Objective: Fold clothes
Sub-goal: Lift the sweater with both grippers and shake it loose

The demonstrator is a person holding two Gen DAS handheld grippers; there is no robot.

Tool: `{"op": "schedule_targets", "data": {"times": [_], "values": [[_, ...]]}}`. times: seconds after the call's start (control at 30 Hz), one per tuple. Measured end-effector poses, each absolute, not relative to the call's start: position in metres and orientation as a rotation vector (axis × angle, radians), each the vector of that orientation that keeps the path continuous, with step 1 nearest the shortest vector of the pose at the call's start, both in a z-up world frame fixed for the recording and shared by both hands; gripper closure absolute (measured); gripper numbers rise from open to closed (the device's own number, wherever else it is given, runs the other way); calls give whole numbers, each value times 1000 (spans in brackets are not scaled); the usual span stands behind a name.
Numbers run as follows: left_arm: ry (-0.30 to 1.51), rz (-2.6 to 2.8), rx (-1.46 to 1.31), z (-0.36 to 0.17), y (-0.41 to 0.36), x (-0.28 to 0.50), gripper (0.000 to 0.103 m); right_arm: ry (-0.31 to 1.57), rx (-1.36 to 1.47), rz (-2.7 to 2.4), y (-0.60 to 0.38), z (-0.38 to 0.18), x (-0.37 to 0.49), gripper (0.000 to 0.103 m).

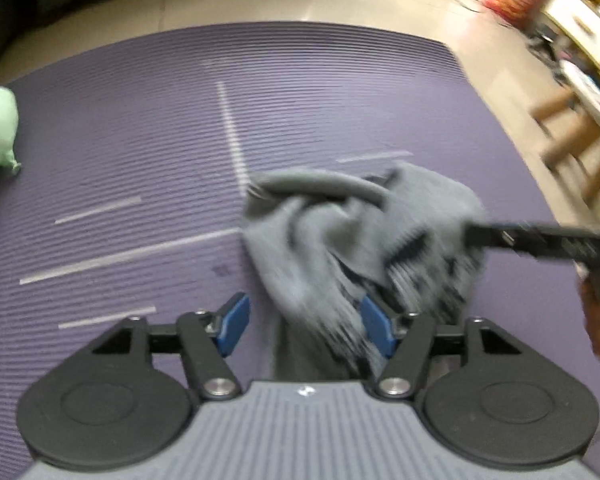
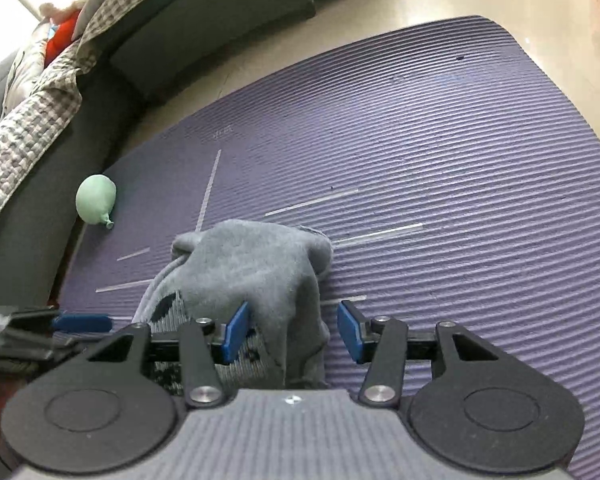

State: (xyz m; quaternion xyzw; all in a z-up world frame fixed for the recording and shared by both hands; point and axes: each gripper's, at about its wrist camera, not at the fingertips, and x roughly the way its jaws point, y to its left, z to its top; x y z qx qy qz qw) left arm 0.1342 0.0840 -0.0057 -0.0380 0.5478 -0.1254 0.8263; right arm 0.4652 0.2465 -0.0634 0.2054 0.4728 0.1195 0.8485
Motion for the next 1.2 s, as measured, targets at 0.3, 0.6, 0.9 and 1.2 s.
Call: {"op": "schedule_targets", "data": {"times": [0.3, 0.6, 0.9, 1.2], "values": [[1189, -249, -192, -38, 72, 163, 42, 1025, 503, 259, 251, -85, 479, 52], [1038, -147, -272, -24, 68, 152, 96, 956, 544, 329, 251, -87, 475, 91], [731, 26, -166, 36, 67, 127, 96, 649, 281, 227, 265, -14, 441, 94], [640, 84, -90, 55, 62, 153, 89, 515, 173, 98, 255, 20, 466, 93]]}}
